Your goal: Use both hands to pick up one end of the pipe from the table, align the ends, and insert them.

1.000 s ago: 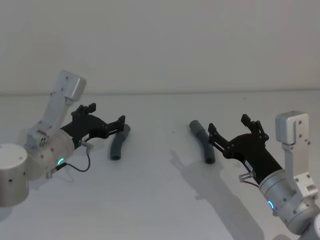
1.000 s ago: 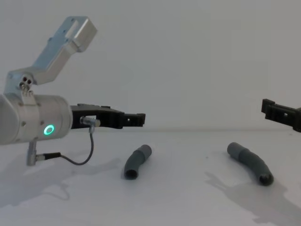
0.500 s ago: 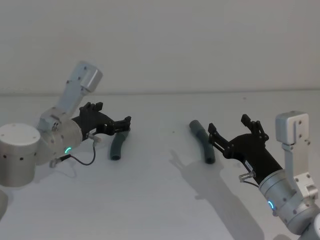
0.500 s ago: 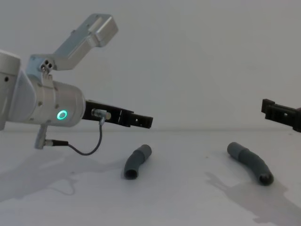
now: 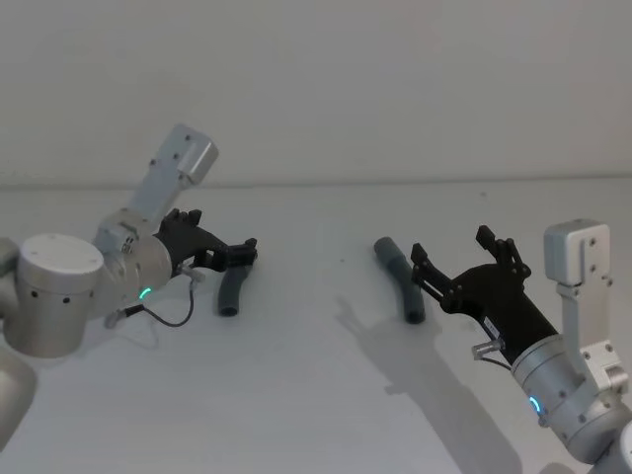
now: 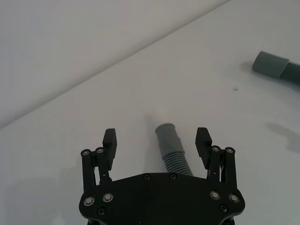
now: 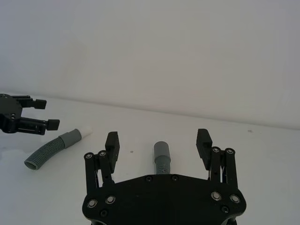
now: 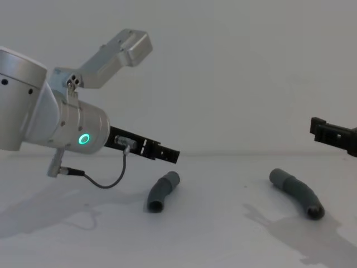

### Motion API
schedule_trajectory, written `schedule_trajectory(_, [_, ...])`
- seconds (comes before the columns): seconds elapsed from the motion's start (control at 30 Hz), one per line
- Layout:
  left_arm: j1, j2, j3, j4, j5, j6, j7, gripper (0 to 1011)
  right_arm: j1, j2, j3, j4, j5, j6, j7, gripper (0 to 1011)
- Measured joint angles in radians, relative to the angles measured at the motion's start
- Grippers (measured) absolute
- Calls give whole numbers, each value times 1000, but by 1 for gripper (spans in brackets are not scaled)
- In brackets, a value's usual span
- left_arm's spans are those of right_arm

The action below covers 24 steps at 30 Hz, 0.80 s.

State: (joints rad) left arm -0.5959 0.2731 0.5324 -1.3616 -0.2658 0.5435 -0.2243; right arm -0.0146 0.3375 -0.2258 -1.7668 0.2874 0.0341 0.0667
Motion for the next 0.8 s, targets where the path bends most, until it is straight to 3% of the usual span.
schedule_trajectory(0.8, [17, -96, -72, 91, -47, 52, 43, 1001, 0, 0, 0, 0, 0, 0, 0, 1000])
